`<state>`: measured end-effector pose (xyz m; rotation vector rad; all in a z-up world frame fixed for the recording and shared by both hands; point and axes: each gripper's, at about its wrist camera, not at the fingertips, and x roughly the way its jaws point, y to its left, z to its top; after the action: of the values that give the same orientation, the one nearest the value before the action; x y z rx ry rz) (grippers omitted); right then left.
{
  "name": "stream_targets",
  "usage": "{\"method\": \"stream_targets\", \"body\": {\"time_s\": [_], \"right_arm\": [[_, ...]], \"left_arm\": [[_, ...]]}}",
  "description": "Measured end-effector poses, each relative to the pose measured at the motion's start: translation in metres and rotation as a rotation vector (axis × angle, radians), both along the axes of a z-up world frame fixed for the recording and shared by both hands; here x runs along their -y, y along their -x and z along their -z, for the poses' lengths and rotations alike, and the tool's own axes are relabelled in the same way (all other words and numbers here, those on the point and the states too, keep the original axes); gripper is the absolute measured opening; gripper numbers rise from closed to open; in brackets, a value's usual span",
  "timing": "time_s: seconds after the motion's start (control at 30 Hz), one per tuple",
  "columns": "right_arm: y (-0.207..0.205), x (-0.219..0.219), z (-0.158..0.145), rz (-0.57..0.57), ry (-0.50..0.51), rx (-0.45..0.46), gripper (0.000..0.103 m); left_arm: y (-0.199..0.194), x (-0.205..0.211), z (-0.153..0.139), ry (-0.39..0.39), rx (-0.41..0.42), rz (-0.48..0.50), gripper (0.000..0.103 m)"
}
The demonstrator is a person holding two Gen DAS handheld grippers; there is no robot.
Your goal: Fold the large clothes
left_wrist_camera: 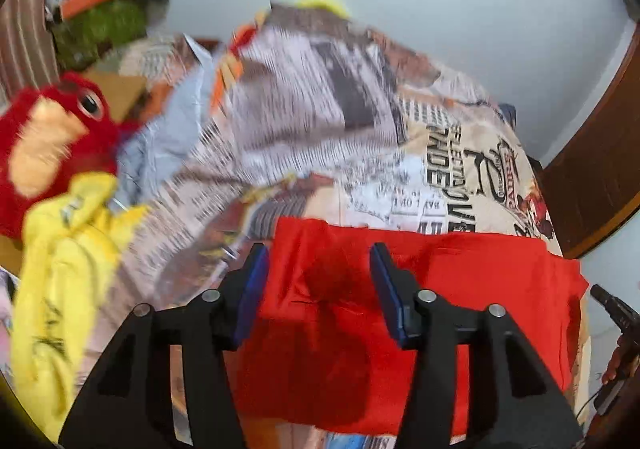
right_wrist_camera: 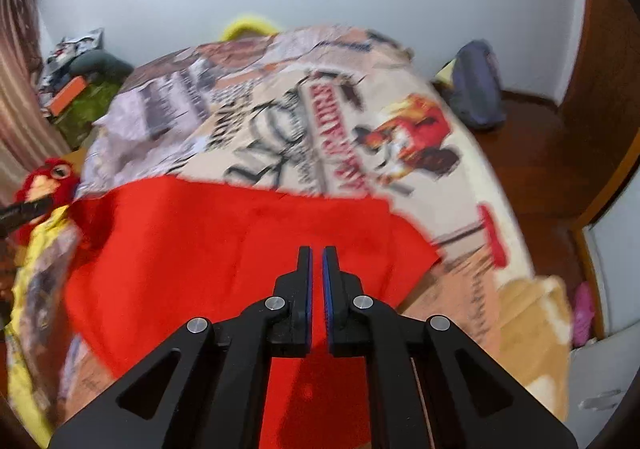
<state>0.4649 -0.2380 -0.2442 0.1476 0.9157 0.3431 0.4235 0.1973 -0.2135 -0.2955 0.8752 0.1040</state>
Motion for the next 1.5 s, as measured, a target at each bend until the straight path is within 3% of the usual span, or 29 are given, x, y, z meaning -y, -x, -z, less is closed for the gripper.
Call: {"method": "stream_targets", "body": {"time_s": [0.1,0.23,0.4,0.47,0.53,0.6,0.63,0.67,0.9,1.0,1.1,1.33,1.5], "right_arm": [[0.008,-0.014,0.004,-0.055,-0.05,-0.047,0.005],[0.018,-0.049,0.008,-0.166,-0.056,-0.084,0.006],[0.032,-0.085,0.032,-0.253,-0.034,-0.153,0.035],[0.038,-0.091,0.042,-0.262,0.0,-0.16,0.045],[0.046,-0.092,0.048,-0.268,0.046,-0.155,0.05],[0.054,-0.085,0.049,-0.269,0.065,-0.144,0.058],[0.057,-0.08,0.051,-0.253,0.088,-0.148,0.071],[0.06,-0.074,0.052,-0.231,0.104,-0.15,0.077],[0.078,-0.042,0.058,-0.14,0.117,-0.194,0.077],[0.085,-0.038,0.047,-0.099,0.136,-0.175,0.077],[0.091,-0.036,0.032,-0.075,0.143,-0.141,0.077],[0.095,-0.045,-0.009,-0.041,0.127,-0.025,0.077],[0.087,-0.07,-0.026,-0.058,0.107,0.038,0.077]], "left_arm": [[0.009,0.008,-0.002,-0.016,-0.023,0.039,0.051],[0.016,0.038,0.026,-0.019,-0.099,0.126,0.051],[0.021,0.078,0.08,0.005,-0.223,0.232,0.052],[0.029,0.089,0.098,-0.047,-0.228,0.233,0.057],[0.038,0.087,0.098,-0.088,-0.19,0.194,0.073],[0.043,0.082,0.096,-0.092,-0.188,0.184,0.076],[0.045,0.078,0.095,-0.082,-0.19,0.179,0.076],[0.049,0.073,0.094,-0.078,-0.194,0.171,0.077],[0.078,0.046,0.096,-0.102,-0.223,0.082,0.083],[0.088,0.034,0.102,-0.134,-0.279,0.058,0.083],[0.106,0.027,0.097,-0.136,-0.281,0.033,0.083],[0.131,0.032,0.049,-0.073,-0.139,0.045,0.084],[0.127,0.039,0.031,0.055,-0.055,0.051,0.087]]}}
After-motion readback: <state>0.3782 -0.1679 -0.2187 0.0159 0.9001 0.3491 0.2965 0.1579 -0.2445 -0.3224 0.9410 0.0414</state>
